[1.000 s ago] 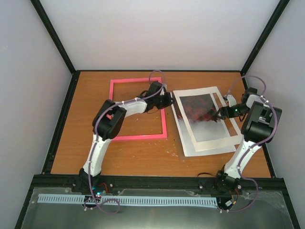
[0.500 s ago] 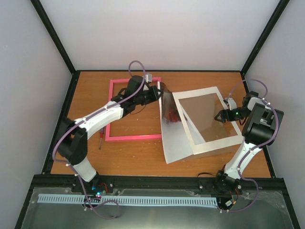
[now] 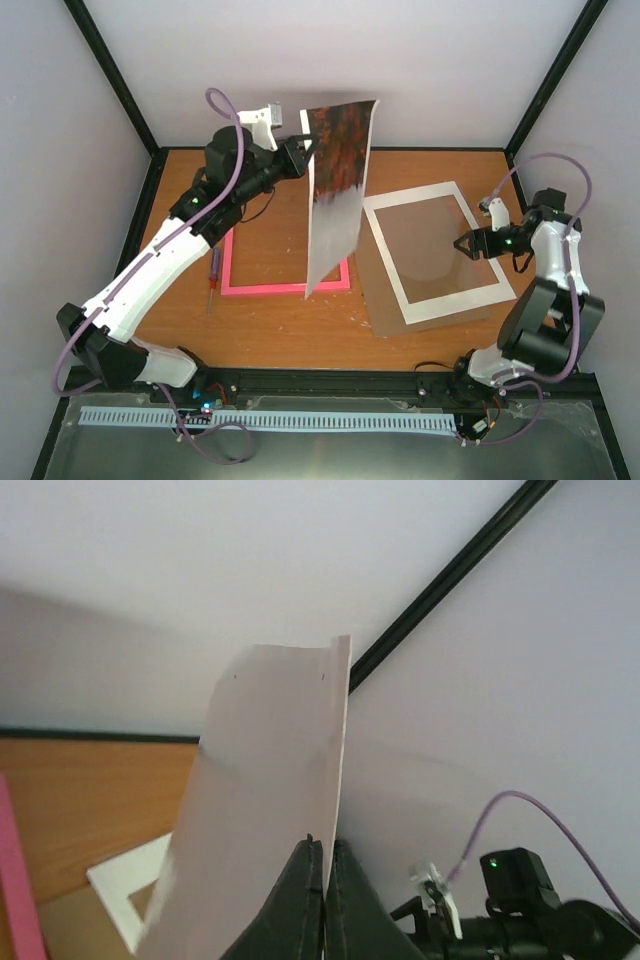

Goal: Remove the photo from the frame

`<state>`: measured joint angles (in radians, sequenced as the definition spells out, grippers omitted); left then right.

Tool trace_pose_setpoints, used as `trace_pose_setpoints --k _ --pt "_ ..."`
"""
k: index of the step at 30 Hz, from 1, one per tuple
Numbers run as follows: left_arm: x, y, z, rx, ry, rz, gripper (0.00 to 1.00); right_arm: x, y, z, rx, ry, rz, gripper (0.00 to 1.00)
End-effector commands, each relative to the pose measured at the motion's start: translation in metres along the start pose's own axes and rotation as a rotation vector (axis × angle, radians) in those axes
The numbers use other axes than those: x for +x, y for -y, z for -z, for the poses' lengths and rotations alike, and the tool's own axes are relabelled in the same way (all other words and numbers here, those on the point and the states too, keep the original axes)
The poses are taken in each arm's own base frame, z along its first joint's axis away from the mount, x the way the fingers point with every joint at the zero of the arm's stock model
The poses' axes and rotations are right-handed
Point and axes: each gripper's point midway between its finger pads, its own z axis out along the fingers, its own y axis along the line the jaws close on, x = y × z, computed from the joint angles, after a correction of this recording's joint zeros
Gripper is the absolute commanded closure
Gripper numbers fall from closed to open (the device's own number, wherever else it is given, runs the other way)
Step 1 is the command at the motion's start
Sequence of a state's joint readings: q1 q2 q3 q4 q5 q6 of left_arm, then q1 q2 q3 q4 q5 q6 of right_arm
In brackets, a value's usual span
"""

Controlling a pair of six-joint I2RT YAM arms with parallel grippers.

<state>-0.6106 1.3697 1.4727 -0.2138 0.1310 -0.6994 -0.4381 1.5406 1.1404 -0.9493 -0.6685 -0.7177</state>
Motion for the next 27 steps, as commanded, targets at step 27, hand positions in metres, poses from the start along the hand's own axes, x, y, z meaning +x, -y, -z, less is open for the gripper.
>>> trace_pose_setpoints --k 27 --pt "0.016 0.156 -0.106 0.547 -0.128 0.088 0.99 -0.085 -0.235 0.214 -0.12 0.655 0.352 0.18"
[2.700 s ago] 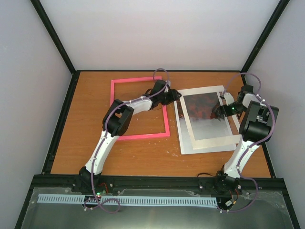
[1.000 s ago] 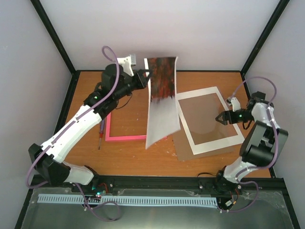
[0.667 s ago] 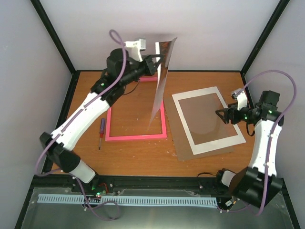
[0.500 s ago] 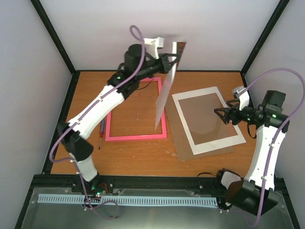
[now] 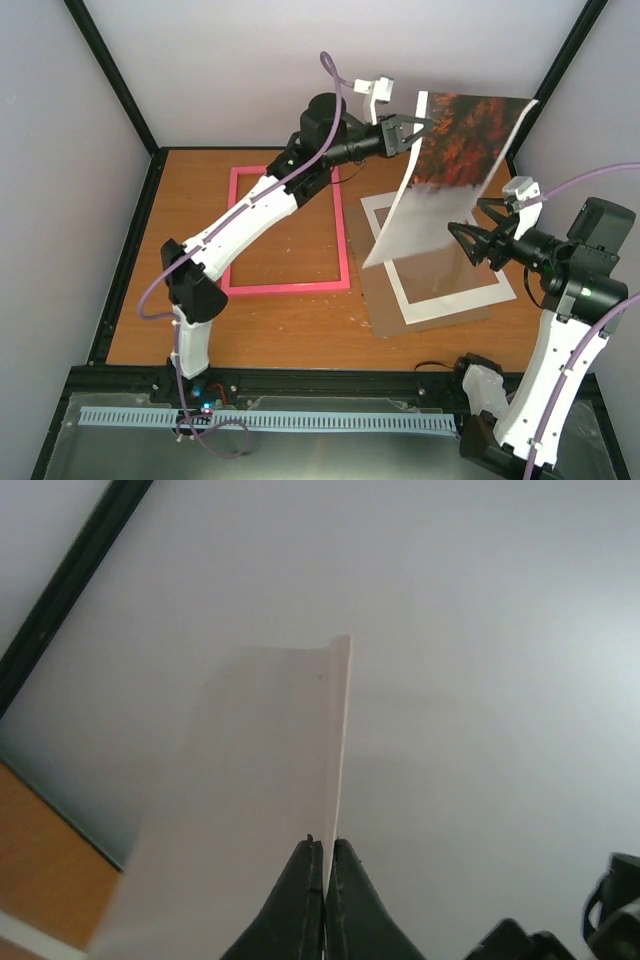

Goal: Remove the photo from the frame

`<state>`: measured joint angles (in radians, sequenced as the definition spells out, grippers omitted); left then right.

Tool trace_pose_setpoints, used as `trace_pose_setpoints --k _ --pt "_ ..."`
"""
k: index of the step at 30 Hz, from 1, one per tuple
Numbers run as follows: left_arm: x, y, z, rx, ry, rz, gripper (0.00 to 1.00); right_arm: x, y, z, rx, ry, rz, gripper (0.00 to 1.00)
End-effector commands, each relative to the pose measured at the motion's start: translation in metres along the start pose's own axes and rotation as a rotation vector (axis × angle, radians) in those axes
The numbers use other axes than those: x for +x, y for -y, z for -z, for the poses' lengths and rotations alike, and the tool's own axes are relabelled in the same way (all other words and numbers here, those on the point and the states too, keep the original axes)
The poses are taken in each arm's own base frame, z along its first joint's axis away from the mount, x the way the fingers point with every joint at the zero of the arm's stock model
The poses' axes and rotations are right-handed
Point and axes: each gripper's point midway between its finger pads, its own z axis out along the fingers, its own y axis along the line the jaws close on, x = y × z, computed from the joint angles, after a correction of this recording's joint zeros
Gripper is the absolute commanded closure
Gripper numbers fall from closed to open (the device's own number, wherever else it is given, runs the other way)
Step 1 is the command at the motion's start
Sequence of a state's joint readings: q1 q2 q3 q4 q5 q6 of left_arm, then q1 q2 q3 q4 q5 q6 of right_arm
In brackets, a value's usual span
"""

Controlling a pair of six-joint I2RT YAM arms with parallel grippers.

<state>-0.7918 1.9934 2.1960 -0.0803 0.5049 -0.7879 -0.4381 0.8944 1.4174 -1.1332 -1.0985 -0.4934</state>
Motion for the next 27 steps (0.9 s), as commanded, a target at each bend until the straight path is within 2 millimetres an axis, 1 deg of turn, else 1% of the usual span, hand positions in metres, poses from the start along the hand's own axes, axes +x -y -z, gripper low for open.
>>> trace_pose_setpoints --k 1,4,6,7,8,11,14,15,16,17,18,19,23,27 --pt "-0.012 -0.01 0.021 -0.05 0.087 0.087 0.99 -0.007 -0.01 0.002 -0.037 0.047 -0.025 0.18" --pt "0.022 -0.067 0.033 -0.154 0.098 0.199 0.99 0.009 0.006 -0.007 -0.021 0.026 -0.061 0.18" --pt "0.053 -0.11 0.044 -0.212 0.1 0.285 0.99 0.025 0.018 -0.015 -0.022 0.008 -0.099 0.18" --pt "0.071 -0.132 0.05 -0.237 0.089 0.335 0.99 0.034 0.024 -0.02 -0.025 -0.002 -0.121 0.18" --pt "0.087 -0.15 0.055 -0.251 0.082 0.375 0.99 0.042 0.03 -0.025 -0.028 -0.007 -0.134 0.18" --pt "0.132 -0.199 0.067 -0.301 0.05 0.471 0.99 0.073 0.048 -0.039 -0.031 -0.04 -0.177 0.19" --pt "0.169 -0.24 0.076 -0.387 0.038 0.515 0.99 0.101 0.056 -0.05 -0.049 -0.072 -0.184 0.2" --pt "0.179 -0.251 0.076 -0.412 0.027 0.526 0.99 0.115 0.06 -0.054 -0.044 -0.085 -0.194 0.2" --pt "0.189 -0.262 0.076 -0.431 0.014 0.538 0.99 0.119 0.064 -0.056 -0.034 -0.088 -0.191 0.2" --pt "0.198 -0.271 0.076 -0.446 0.002 0.546 0.99 0.13 0.066 -0.059 -0.031 -0.097 -0.204 0.2" --pt "0.207 -0.28 0.076 -0.461 -0.007 0.554 0.99 0.136 0.068 -0.061 -0.033 -0.103 -0.209 0.2" --pt "0.211 -0.285 0.076 -0.469 -0.012 0.555 0.99 0.141 0.068 -0.063 -0.036 -0.106 -0.216 0.2" --pt "0.22 -0.303 0.076 -0.505 -0.009 0.558 0.99 0.15 0.068 -0.065 -0.052 -0.118 -0.235 0.2" --pt "0.218 -0.314 0.076 -0.524 0.009 0.557 0.99 0.153 0.068 -0.066 -0.053 -0.119 -0.244 0.2"
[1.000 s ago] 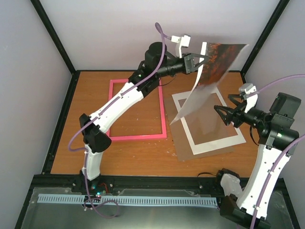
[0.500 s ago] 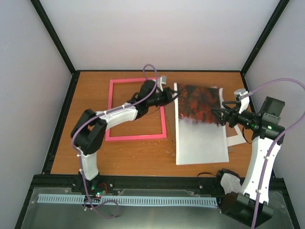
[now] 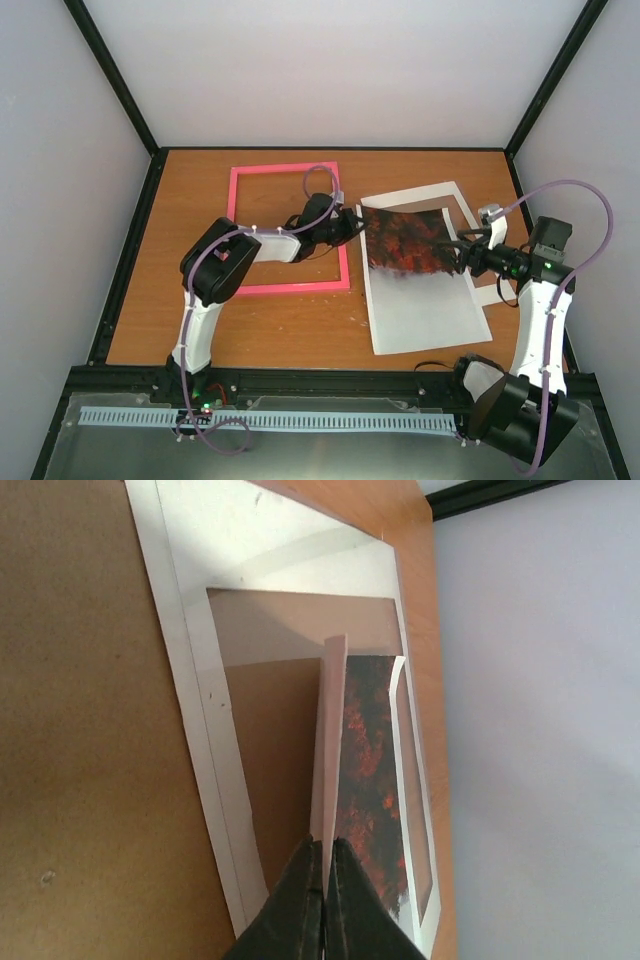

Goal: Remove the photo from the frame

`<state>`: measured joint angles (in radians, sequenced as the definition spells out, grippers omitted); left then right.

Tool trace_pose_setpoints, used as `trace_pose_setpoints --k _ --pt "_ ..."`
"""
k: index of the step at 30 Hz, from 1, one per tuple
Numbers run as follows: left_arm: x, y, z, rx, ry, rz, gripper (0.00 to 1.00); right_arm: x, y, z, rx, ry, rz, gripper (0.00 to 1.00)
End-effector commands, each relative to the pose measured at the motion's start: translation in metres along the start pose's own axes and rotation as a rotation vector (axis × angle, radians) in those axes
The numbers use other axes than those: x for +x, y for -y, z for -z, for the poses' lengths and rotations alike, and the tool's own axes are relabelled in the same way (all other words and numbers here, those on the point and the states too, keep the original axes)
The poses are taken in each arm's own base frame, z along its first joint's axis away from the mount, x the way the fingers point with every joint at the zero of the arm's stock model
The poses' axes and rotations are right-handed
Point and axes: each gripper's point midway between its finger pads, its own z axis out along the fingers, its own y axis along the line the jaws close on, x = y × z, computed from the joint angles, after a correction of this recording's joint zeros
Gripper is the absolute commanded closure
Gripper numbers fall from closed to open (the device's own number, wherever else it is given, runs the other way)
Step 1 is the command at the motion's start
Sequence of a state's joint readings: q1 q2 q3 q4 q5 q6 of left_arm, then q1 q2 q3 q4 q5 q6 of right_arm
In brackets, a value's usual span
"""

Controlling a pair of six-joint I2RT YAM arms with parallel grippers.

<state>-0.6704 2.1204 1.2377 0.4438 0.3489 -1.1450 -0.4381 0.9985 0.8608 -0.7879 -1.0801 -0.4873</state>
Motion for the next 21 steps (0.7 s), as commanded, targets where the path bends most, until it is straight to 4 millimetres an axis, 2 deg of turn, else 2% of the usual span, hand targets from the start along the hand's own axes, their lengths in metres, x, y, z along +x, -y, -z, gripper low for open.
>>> trace_pose_setpoints --k 1,5,9,12,16,21 --pt "-0.028 0.025 -0.005 0.07 0.087 -0.021 0.99 0.0 0.001 -0.001 -0.004 0.018 0.038 0.2" --pt "-0.04 0.023 -0.008 0.047 0.108 -0.047 0.98 0.001 0.001 -0.002 -0.011 0.016 0.03 0.2" --pt "-0.043 0.018 -0.013 0.017 0.06 -0.063 0.69 0.003 0.0 -0.003 -0.019 0.016 0.019 0.2" --pt "-0.048 0.016 -0.003 -0.018 0.094 -0.086 0.58 0.003 0.001 -0.003 -0.015 0.014 0.019 0.2" --pt "-0.057 0.02 0.013 -0.062 0.124 -0.121 0.51 0.004 0.004 -0.005 -0.012 0.01 0.006 0.2" --pt "-0.07 0.036 0.039 -0.131 0.178 -0.211 0.45 0.004 0.011 -0.006 0.014 0.0 -0.001 0.2"
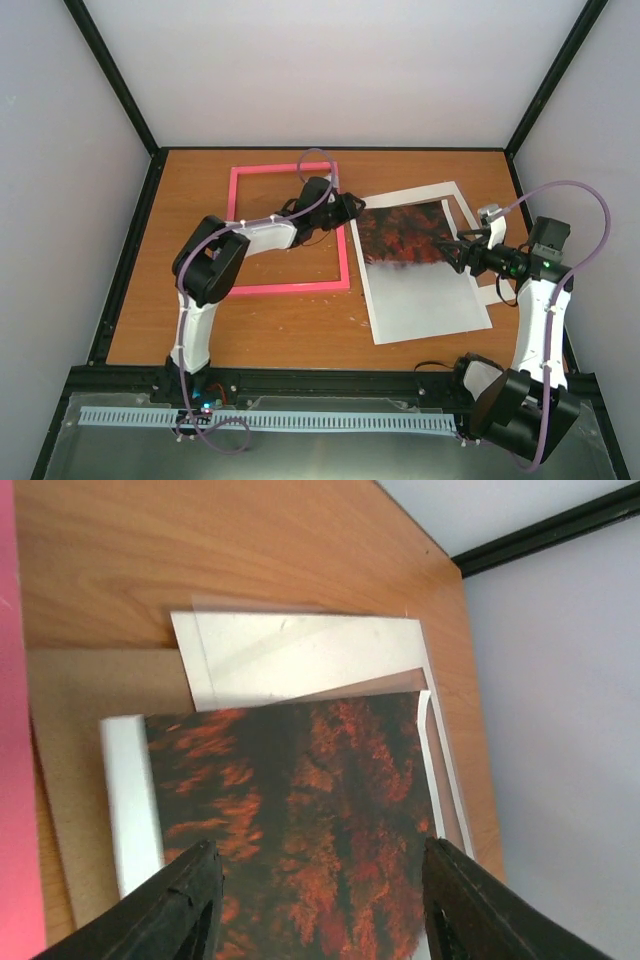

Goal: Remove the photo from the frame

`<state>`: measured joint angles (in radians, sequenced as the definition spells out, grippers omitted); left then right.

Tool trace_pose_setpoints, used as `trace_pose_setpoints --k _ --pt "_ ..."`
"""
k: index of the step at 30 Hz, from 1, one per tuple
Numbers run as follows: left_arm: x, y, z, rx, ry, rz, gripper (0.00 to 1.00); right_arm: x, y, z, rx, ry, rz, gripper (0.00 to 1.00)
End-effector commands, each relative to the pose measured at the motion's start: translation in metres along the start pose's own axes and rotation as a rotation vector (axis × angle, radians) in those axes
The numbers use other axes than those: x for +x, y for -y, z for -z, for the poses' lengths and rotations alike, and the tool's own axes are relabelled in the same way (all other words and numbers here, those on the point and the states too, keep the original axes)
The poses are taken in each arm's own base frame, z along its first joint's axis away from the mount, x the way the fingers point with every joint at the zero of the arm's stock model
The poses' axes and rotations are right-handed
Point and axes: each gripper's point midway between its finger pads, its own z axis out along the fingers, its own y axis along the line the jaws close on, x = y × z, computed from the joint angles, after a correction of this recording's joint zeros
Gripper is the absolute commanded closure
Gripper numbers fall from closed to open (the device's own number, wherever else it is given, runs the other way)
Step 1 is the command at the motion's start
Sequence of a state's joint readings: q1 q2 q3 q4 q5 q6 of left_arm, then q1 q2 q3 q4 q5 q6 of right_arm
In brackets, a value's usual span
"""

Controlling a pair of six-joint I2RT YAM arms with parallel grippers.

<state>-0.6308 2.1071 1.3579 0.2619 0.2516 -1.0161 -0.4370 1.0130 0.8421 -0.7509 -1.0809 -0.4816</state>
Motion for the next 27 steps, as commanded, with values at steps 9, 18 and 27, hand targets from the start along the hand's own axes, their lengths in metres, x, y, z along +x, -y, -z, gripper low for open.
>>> trace_pose_setpoints --k 9,18,27 --pt "-0.053 0.049 0.132 -0.212 0.173 -0.331 0.37 -0.012 0.035 0.005 0.182 -0.041 0.047 0.14" --pt "-0.059 0.076 0.251 -0.312 0.243 -0.531 0.15 -0.02 0.062 -0.014 0.282 -0.188 0.069 0.12" --pt "-0.101 0.02 0.306 -0.521 0.339 -0.573 0.1 -0.074 0.033 -0.044 0.35 -0.089 0.169 0.0"
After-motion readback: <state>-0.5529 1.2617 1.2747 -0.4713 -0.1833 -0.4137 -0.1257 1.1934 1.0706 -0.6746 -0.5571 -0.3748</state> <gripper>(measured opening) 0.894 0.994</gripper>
